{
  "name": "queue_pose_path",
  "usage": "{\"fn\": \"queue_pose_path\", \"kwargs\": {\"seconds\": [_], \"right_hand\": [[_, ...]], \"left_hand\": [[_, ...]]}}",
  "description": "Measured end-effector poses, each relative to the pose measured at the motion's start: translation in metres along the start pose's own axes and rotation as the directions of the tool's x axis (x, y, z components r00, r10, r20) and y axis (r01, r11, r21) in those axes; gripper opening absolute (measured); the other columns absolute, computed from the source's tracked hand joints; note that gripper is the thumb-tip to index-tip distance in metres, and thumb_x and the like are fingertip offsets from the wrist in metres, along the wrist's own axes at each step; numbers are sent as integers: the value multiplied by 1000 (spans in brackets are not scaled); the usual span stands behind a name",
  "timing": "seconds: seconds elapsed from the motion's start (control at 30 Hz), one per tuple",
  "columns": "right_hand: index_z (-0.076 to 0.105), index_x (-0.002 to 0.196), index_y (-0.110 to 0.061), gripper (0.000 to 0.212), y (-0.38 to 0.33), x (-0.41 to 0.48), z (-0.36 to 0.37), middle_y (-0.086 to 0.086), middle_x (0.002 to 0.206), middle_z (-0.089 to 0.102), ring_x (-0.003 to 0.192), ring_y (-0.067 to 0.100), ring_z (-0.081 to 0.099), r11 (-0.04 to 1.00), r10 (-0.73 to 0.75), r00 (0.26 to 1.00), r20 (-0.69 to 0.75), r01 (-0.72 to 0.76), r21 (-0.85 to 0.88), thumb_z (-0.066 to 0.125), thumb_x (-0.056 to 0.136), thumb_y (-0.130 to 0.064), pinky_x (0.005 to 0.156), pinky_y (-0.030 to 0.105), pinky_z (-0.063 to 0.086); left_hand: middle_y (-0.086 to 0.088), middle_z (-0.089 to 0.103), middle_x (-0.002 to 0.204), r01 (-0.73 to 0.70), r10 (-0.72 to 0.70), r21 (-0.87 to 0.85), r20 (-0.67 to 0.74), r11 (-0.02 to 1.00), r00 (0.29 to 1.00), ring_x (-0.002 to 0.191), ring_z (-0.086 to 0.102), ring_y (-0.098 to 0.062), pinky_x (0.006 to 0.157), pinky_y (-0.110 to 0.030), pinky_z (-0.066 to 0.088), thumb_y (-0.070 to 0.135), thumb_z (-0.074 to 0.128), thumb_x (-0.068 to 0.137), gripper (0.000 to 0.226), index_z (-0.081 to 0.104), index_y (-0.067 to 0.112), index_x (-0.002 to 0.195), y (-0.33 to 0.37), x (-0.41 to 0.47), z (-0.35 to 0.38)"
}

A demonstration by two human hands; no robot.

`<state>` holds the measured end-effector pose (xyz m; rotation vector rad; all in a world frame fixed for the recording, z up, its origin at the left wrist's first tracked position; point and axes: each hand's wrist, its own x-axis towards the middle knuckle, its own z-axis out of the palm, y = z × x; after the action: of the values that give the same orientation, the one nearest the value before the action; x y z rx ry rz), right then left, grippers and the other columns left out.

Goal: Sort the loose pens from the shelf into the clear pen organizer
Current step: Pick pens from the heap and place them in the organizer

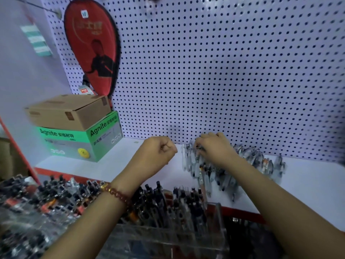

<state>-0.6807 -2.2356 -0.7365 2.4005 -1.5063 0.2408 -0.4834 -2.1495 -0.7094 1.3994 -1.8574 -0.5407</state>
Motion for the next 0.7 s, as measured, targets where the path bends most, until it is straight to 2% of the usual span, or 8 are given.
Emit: {"fn": "queue_pose_path", "kwargs": {"seconds": [0.1, 0.2, 0.3, 0.37, 0.47, 0.57, 0.63, 0.7], "right_hand": [[56, 117, -17, 21, 5, -6, -7, 1, 115, 57, 101, 22, 55, 996, -71, 980, -186, 80, 41, 45, 99, -19, 83, 33, 41], [60, 112, -9, 19, 6, -14, -11, 5, 106, 59, 80, 26, 61, 979, -84, 918, -388, 148, 137, 50, 97, -11, 57, 34, 46], [62, 109, -10, 16, 1, -20, -21, 0, 100, 59, 68, 10, 59, 920, 58, 845, -532, 161, 357, 51, 97, -15, 58, 30, 50], [62, 107, -15, 15, -8, -25, -34, -10, 97, 55, 74, 0, 55, 786, 232, 776, -586, 204, 583, 51, 98, -17, 66, 20, 49], [58, 98, -26, 14, -34, -39, -63, -3, 94, 56, 77, 13, 59, 476, 426, 731, -534, 321, 819, 51, 98, -14, 64, 18, 50], [57, 95, -22, 15, -61, -51, -88, 4, 88, 58, 68, 15, 59, 341, 461, 709, -534, 414, 844, 51, 97, -9, 61, 22, 49], [57, 92, -23, 16, -78, -56, -99, -7, 84, 59, 69, 15, 60, 281, 471, 704, -531, 451, 847, 53, 96, -7, 63, 26, 52], [56, 89, -22, 16, -97, -62, -107, -12, 82, 60, 68, 12, 60, 173, 458, 749, -478, 452, 875, 54, 95, -7, 62, 26, 53]], "left_hand": [[3, 61, 68, -9, 9, 2, -18, 1000, 1000, 56, 55, -2, 57, -12, 44, 13, 56, 93, 19, 62, 21, 76, 1, 0, 0], [-3, 63, 74, -17, 18, 23, -27, 1000, 999, 64, 59, -13, 63, -20, 47, 14, 55, 93, 18, 62, 21, 78, 3, -1, 0], [2, 60, 72, -21, 22, 19, -59, 1000, 998, 70, 60, -20, 70, -29, 50, 14, 54, 93, 19, 61, 25, 78, 3, -2, -1], [0, 62, 75, -39, 38, -7, -89, 999, 995, 74, 62, -23, 73, -33, 51, 16, 54, 94, 16, 62, 23, 81, 5, -2, -4], [-4, 69, 86, -34, 10, -226, -109, 974, 994, 77, 65, -10, 73, -29, 50, 21, 49, 99, 17, 64, 16, 91, 17, -4, -9], [-5, 72, 102, 63, -108, -628, -34, 776, 994, 90, 68, -8, 77, -25, 57, 35, 43, 99, 32, 63, 12, 105, 41, -12, -14], [-10, 70, 111, 36, -89, -791, -24, 611, 996, 104, 67, -16, 86, -34, 57, 46, 43, 90, 50, 60, 7, 116, 52, -19, -16], [-15, 69, 113, -47, -86, -901, -93, 432, 992, 107, 66, -20, 90, -38, 55, 45, 42, 88, 51, 58, 4, 113, 60, -28, -22]]}}
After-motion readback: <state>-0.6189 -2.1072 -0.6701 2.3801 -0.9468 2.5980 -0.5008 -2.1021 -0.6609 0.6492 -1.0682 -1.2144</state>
